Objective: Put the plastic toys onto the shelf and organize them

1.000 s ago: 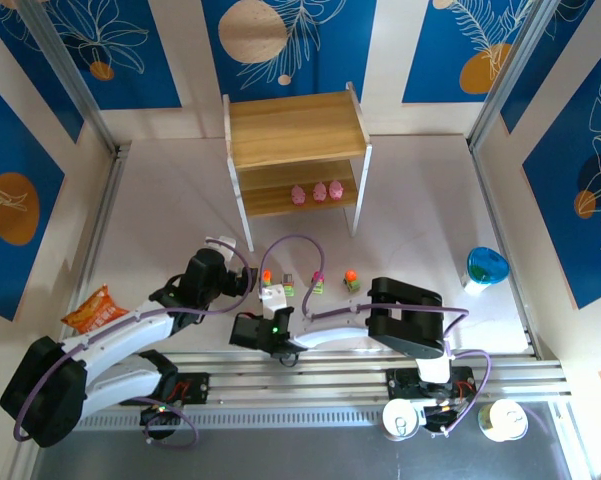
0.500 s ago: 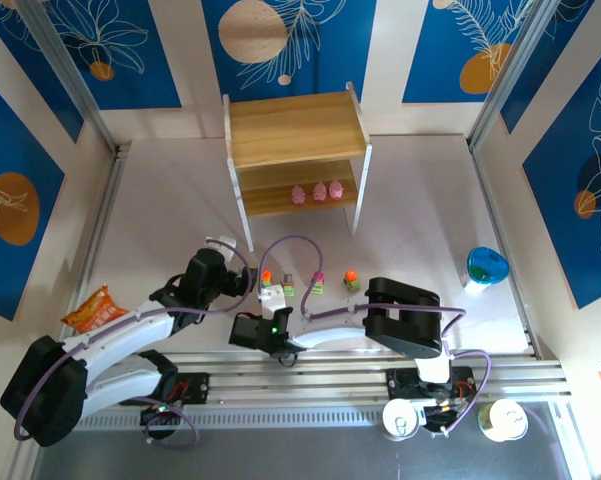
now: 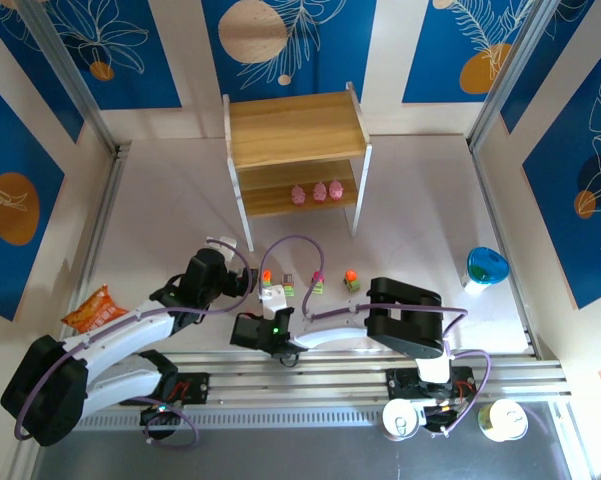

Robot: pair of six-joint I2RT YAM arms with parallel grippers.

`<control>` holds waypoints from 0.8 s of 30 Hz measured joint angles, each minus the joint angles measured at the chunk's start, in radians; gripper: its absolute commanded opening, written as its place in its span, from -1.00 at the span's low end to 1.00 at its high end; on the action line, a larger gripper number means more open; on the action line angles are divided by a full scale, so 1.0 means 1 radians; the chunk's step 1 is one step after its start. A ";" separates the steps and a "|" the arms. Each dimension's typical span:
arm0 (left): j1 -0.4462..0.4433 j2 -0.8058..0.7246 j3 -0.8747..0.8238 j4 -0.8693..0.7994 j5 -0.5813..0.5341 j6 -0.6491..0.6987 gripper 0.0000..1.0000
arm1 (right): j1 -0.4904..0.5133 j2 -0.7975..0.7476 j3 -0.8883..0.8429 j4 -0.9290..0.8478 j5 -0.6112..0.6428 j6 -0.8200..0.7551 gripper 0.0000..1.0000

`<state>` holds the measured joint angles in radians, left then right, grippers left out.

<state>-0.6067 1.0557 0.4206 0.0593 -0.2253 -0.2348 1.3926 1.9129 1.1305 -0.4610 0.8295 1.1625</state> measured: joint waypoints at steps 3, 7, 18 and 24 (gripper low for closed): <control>0.001 -0.009 -0.006 0.001 0.013 0.000 0.96 | 0.002 -0.029 -0.022 -0.014 0.009 0.000 -0.36; 0.001 -0.025 -0.014 0.008 0.030 0.001 0.96 | 0.006 -0.077 -0.031 -0.047 0.033 0.003 -0.37; -0.011 -0.048 -0.027 0.020 0.065 0.009 0.96 | -0.036 -0.251 -0.053 -0.101 0.092 -0.042 -0.38; -0.045 -0.064 -0.027 0.045 0.080 0.031 0.96 | -0.104 -0.320 -0.054 -0.094 0.104 -0.123 -0.39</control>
<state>-0.6521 0.9916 0.3931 0.1043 -0.1448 -0.2035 1.2884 1.5925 1.0767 -0.5552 0.9333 1.0393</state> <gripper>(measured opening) 0.978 0.311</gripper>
